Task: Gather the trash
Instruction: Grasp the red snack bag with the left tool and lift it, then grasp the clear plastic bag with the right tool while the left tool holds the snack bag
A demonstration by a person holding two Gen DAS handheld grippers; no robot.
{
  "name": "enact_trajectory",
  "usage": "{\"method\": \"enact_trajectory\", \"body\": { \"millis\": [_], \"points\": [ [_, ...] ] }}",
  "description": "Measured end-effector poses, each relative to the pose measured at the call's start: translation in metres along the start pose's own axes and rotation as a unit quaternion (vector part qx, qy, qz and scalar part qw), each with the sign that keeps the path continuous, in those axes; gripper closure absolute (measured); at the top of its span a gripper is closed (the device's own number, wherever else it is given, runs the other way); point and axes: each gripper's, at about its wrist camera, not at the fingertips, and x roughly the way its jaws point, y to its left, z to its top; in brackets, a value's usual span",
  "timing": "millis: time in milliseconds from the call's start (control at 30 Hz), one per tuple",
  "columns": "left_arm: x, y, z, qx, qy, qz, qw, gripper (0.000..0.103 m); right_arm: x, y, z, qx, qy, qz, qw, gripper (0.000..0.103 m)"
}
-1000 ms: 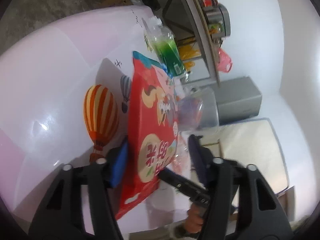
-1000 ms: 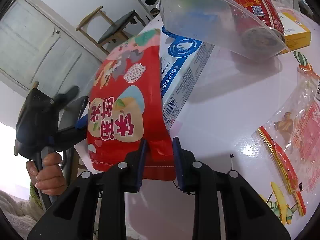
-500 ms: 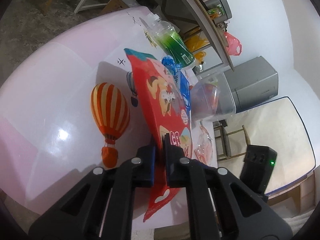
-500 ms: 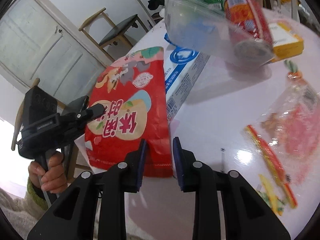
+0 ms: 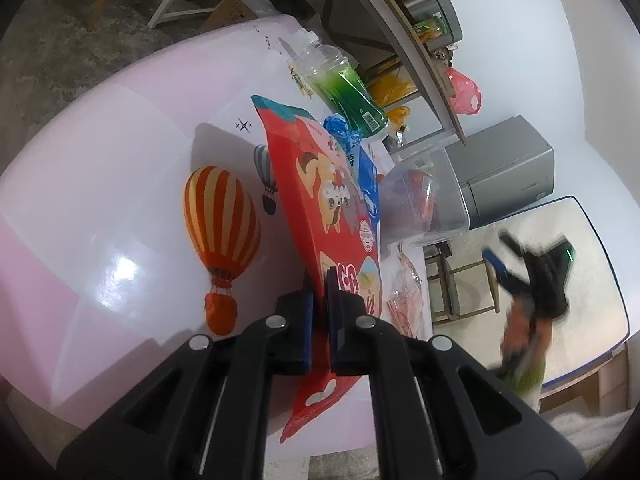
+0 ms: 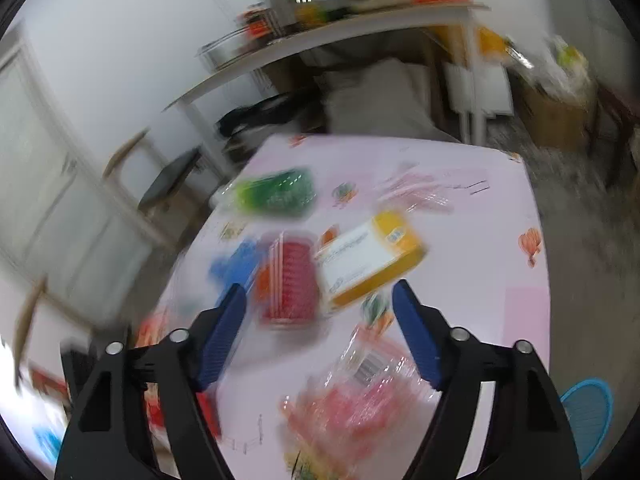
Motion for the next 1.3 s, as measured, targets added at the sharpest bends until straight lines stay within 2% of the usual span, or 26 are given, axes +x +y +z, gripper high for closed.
{"method": "enact_trajectory", "body": {
  "millis": [67,133,167,233,400,567,767,967,1033,1200,1300],
  "points": [
    [0.000,-0.002,-0.001,0.001,-0.003,0.003,1.0000,0.099,0.034,-0.035,0.040,0.081,0.030,-0.010,0.996,0.028],
    [0.000,-0.003,-0.002,0.000,-0.007,0.004,1.0000,0.099,0.064,-0.057,0.060,0.137,0.057,0.000,0.989,0.028],
    [0.001,-0.005,-0.002,0.000,-0.008,0.004,1.0000,0.100,0.088,-0.075,0.075,0.177,0.073,0.008,0.981,0.028],
    [0.001,-0.004,-0.003,-0.002,-0.009,0.003,0.9999,0.100,0.122,-0.095,0.089,0.228,0.099,-0.004,0.968,0.028],
    [0.003,-0.004,-0.003,-0.004,-0.005,-0.004,1.0000,0.100,0.179,-0.117,0.109,0.294,0.135,-0.045,0.945,0.028],
    [0.006,-0.005,-0.004,0.004,0.002,-0.007,1.0000,0.100,0.207,-0.126,0.119,0.325,0.149,-0.085,0.930,0.028],
    [0.008,-0.009,-0.001,0.014,0.004,-0.009,0.9999,0.100,0.226,-0.119,0.130,0.312,0.154,-0.121,0.930,0.029],
    [0.009,-0.010,-0.003,0.020,0.006,-0.009,0.9997,0.100,0.234,-0.101,0.135,0.248,0.164,-0.168,0.940,0.047],
    [0.008,-0.010,-0.004,0.021,0.005,-0.010,0.9997,0.100,0.232,-0.099,0.134,0.224,0.168,-0.182,0.942,0.056],
    [0.006,-0.008,-0.004,0.020,0.002,-0.015,0.9997,0.100,0.227,-0.100,0.133,0.208,0.167,-0.175,0.948,0.071],
    [0.005,-0.008,-0.005,0.024,0.003,-0.018,0.9996,0.100,0.220,-0.106,0.128,0.230,0.159,-0.140,0.950,0.080]
  ]
}}
